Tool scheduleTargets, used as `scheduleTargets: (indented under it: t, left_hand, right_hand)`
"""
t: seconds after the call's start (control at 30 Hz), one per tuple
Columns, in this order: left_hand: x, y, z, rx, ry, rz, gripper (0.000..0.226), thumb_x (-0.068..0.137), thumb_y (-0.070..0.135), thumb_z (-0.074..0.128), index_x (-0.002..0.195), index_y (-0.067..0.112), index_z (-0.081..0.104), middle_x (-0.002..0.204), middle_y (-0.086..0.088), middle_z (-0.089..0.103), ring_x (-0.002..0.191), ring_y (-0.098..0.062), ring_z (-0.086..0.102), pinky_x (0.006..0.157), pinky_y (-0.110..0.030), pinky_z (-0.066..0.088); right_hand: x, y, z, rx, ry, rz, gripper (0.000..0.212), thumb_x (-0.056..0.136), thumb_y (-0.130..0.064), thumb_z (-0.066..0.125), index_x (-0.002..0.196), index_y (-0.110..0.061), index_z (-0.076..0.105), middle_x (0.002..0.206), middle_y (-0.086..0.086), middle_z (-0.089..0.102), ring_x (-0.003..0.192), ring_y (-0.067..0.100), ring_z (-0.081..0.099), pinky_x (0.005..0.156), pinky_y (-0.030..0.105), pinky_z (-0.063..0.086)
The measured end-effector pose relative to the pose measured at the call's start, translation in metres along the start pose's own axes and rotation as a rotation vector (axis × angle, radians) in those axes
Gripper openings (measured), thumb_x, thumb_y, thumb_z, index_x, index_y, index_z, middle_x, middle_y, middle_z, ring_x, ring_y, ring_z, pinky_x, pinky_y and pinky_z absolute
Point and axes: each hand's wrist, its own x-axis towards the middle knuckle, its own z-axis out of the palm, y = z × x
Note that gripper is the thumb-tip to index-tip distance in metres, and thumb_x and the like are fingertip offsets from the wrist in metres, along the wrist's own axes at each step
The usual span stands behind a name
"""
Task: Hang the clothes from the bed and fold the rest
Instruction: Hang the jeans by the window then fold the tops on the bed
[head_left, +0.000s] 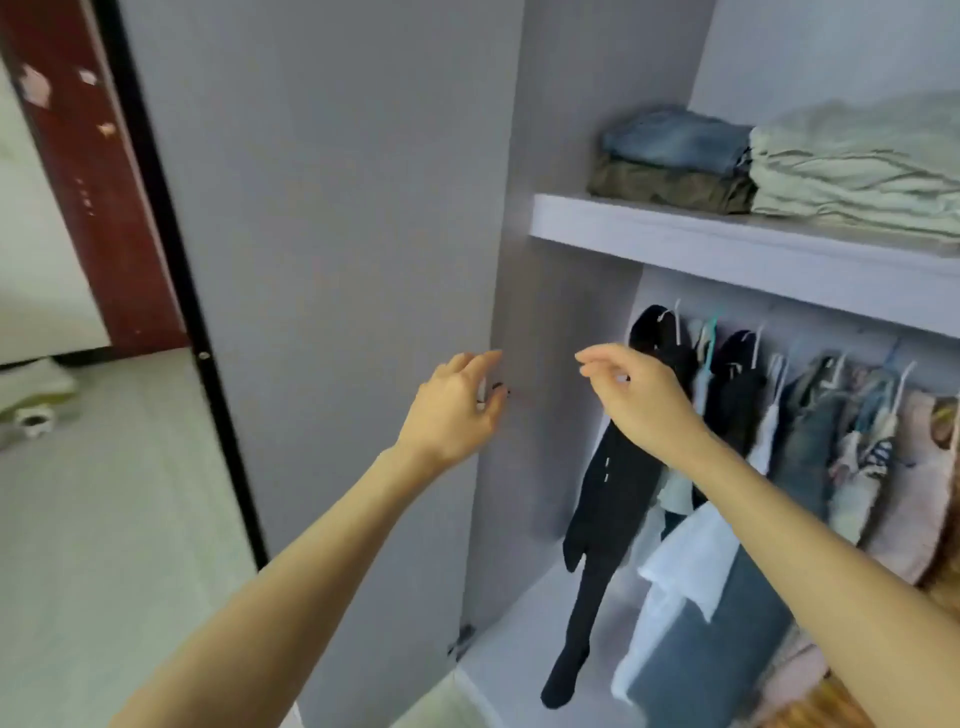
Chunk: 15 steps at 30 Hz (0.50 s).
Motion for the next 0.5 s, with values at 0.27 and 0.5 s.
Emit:
scheduleTargets:
  t: [0.27,0.5]
  left_hand:
    - [-0.163,-0.145,-0.062,0.130,-0.146,-0.345,0.040,0.095,0.025,0.048,0.134,0.017,0.049,0.137,-0.003,0.049,0.120,-0.024,0.051,0.103,-0.036,0.038]
    - [-0.213,-0.274,-0.183,0.269,-0.015,-0.520,0.037,0.094,0.025,0.049,0.129,0.015,0.053,0.130,-0.004,0.055,0.117,-0.021,0.053,0.098,-0.031,0.041]
  right_hand:
    - [-0.037,-0.070,0.177,-0.034,-0.579,-0.033,0.026,0.097,-0.019,0.040,0.106,-0.019,0.064,0.095,-0.010,0.064,0.097,0.012,0.061,0.081,0.024,0.045]
    - [-0.040,-0.184,0.343,0.033,-0.909,-0.188,0.030,0.097,-0.028,0.037,0.111,-0.020,0.063,0.097,-0.009,0.064,0.089,0.020,0.063,0.083,0.033,0.051]
